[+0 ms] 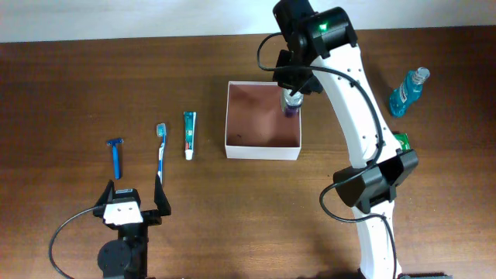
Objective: Pack container
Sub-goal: 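Carry the soap bottle left over the pink box, then lower the soap bottle into the box and open the right gripper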
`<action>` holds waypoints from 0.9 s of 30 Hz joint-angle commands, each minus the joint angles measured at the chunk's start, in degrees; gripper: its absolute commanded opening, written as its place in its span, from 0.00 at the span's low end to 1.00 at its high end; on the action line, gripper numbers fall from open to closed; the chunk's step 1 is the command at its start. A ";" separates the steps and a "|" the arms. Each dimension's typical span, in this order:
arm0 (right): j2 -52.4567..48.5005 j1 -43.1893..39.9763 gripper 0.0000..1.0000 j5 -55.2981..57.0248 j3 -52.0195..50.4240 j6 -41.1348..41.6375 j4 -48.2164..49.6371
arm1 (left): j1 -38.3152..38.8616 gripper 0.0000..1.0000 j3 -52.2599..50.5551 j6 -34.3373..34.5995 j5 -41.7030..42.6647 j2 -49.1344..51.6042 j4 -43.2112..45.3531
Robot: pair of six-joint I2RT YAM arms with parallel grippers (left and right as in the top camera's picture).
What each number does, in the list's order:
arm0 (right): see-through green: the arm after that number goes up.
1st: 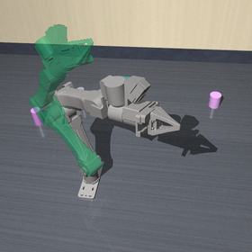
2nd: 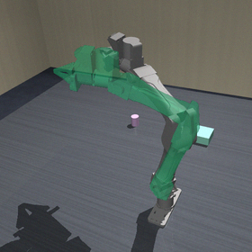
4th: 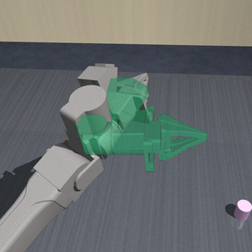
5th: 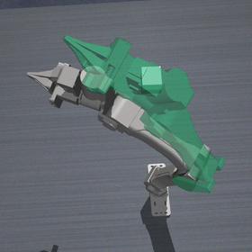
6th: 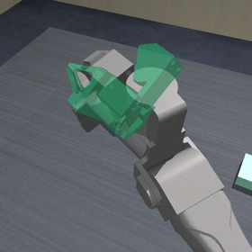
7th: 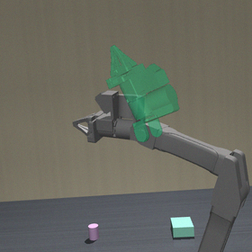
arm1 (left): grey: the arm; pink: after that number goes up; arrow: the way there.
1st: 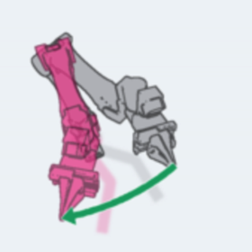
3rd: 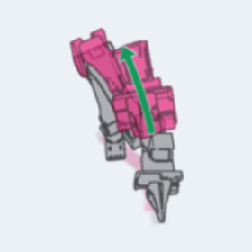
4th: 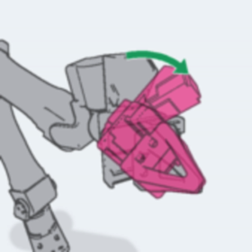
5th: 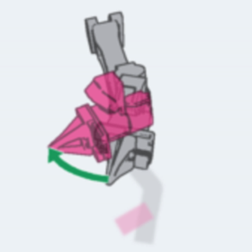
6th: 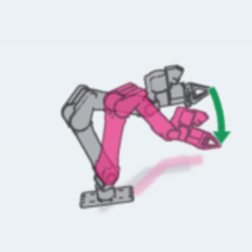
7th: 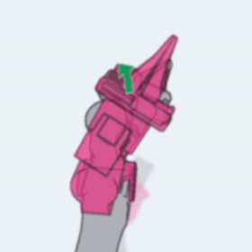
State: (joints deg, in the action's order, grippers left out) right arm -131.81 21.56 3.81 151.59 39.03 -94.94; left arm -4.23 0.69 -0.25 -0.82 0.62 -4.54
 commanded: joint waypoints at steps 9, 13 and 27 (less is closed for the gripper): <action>-0.85 -0.09 0.21 0.79 -3.91 0.68 2.95 | 0.22 0.99 -0.15 -0.68 0.63 -0.33 -0.24; -0.90 -0.20 0.21 0.79 -6.58 0.68 4.79 | 0.22 0.99 -0.15 -0.68 0.63 -0.33 -0.24; -1.81 -0.31 0.22 1.42 -8.35 1.99 8.87 | 0.22 0.99 -0.15 -0.68 0.63 -0.33 -0.24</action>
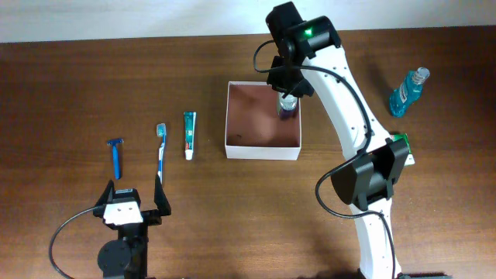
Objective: Pack container
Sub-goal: 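Lower the soap bottle into the box and open the right gripper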
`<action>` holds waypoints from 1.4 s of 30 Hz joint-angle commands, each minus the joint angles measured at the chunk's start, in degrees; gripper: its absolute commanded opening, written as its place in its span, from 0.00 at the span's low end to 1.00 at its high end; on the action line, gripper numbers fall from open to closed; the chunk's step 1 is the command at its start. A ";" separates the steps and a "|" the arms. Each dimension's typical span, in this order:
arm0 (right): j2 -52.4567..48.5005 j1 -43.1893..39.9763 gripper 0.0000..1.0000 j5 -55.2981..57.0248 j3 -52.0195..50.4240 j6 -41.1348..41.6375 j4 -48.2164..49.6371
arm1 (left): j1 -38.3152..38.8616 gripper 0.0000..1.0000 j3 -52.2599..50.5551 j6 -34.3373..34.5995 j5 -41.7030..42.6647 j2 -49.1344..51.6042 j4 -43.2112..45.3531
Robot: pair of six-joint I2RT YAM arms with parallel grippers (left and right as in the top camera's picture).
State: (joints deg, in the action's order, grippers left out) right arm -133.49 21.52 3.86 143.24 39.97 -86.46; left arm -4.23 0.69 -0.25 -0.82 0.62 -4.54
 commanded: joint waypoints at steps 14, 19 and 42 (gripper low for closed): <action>-1.68 -1.53 0.30 1.40 -0.02 1.01 0.39 | 0.22 1.00 -0.17 -0.68 0.63 -0.33 -0.24; -1.68 -2.45 0.30 1.38 -0.61 1.03 0.39 | 0.22 0.99 -0.17 -0.68 0.63 -0.33 -0.24; -1.68 -2.51 0.31 1.38 -1.25 0.74 2.95 | 0.22 0.99 -0.17 -0.68 0.63 -0.33 -0.24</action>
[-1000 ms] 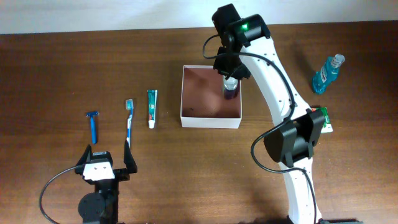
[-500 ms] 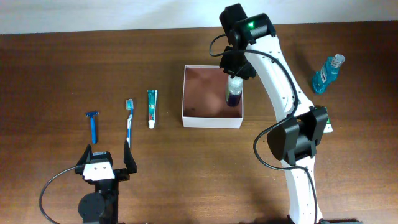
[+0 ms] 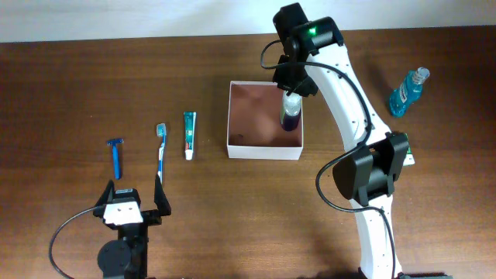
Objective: Pack container
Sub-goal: 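Lower the soap bottle into the box and open the right gripper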
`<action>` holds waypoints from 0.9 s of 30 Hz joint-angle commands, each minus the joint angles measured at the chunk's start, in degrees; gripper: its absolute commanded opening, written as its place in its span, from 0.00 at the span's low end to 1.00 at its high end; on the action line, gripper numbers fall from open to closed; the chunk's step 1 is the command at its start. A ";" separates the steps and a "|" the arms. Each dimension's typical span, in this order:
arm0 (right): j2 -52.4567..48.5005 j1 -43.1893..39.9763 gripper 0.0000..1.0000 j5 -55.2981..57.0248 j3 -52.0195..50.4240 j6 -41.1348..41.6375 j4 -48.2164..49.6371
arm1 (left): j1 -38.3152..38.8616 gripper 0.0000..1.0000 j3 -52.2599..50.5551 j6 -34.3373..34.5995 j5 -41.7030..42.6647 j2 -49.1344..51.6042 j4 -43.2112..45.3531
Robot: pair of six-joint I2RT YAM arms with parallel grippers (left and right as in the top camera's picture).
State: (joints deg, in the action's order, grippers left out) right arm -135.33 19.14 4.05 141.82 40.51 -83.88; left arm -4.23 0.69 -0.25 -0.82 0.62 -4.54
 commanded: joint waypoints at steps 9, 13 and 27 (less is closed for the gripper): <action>-0.07 -0.13 0.31 1.20 -0.42 -1.27 1.68 | 0.22 0.99 -0.15 -0.68 0.63 -0.33 -0.24; -0.07 -0.15 0.35 1.22 -0.74 -1.27 1.90 | 0.22 0.99 -0.15 -0.68 0.63 -0.33 -0.24; -0.04 -0.15 0.54 2.01 0.59 -4.28 1.64 | 0.22 0.99 -0.17 -0.68 0.63 -0.33 -0.24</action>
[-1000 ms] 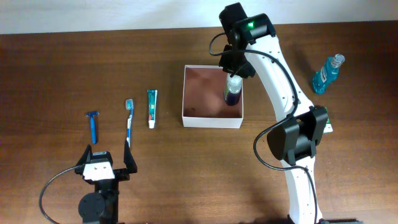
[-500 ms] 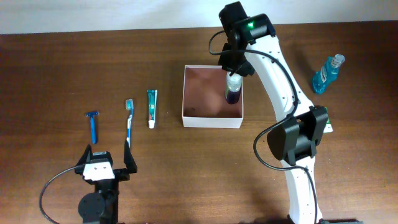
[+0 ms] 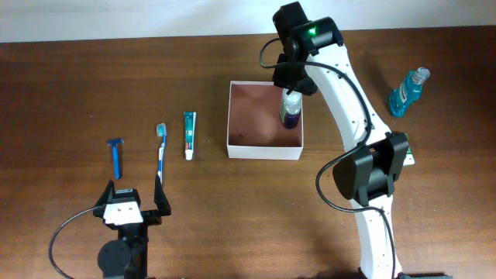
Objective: Pack container
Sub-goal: 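Lower the soap bottle into the box and open the right gripper, then raise the right gripper and move it over the teal mouthwash bottle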
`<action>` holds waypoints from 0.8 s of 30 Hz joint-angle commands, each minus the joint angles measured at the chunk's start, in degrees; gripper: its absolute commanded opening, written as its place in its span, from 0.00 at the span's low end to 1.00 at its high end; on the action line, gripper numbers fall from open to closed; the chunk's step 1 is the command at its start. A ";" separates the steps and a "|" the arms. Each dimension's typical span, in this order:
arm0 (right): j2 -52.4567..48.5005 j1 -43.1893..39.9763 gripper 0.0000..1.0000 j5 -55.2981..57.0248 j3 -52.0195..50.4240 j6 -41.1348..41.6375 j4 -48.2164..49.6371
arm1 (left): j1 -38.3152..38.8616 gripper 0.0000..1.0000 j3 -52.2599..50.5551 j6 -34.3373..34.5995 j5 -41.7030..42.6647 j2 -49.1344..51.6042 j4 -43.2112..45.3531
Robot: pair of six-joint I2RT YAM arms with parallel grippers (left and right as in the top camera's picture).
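Observation:
The white box point(image 3: 264, 149) with a brown floor stands mid-table. A clear bottle with purple contents point(image 3: 290, 115) leans inside it along the right wall, white cap toward the back. My right gripper point(image 3: 292, 88) hangs over the box's back right corner, right at the bottle's cap; the wrist hides its fingers. A blue razor point(image 3: 116, 155), a toothbrush point(image 3: 161, 147) and a toothpaste tube point(image 3: 189, 134) lie in a row left of the box. My left gripper point(image 3: 135, 195) rests open and empty at the front left.
A blue liquid bottle point(image 3: 408, 91) lies at the far right. A green item point(image 3: 401, 140) shows partly behind my right arm's base link. The right arm arches from the front edge across the table's right side to the box.
The bottle has shifted slightly within the box, its white cap showing more. My right arm stays at the back right corner. The left arm is unchanged.
First my right gripper held the bottle upright over the box's back right corner. Then it was slightly further left over the box. By the last earlier moment the bottle leaned along the right wall inside the box, where it stays now.

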State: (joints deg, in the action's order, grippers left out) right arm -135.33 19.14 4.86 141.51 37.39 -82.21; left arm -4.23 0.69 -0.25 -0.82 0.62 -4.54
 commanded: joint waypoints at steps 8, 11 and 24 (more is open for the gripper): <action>0.31 -2.47 0.67 -0.13 14.62 -3.96 -6.05 | 0.22 0.99 -0.15 -0.68 0.63 -0.33 -0.24; 0.92 -5.05 0.72 -0.07 22.27 -4.61 -9.70 | 0.22 0.99 -0.17 -0.68 0.63 -0.33 -0.24; 2.86 -25.11 0.88 -6.82 29.24 -31.67 -15.12 | 0.22 0.99 -0.15 -0.68 0.63 -0.33 -0.24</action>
State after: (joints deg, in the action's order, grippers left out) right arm -133.91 -3.62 -1.17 171.92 13.17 -96.97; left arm -4.23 0.69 -0.25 -0.82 0.62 -4.54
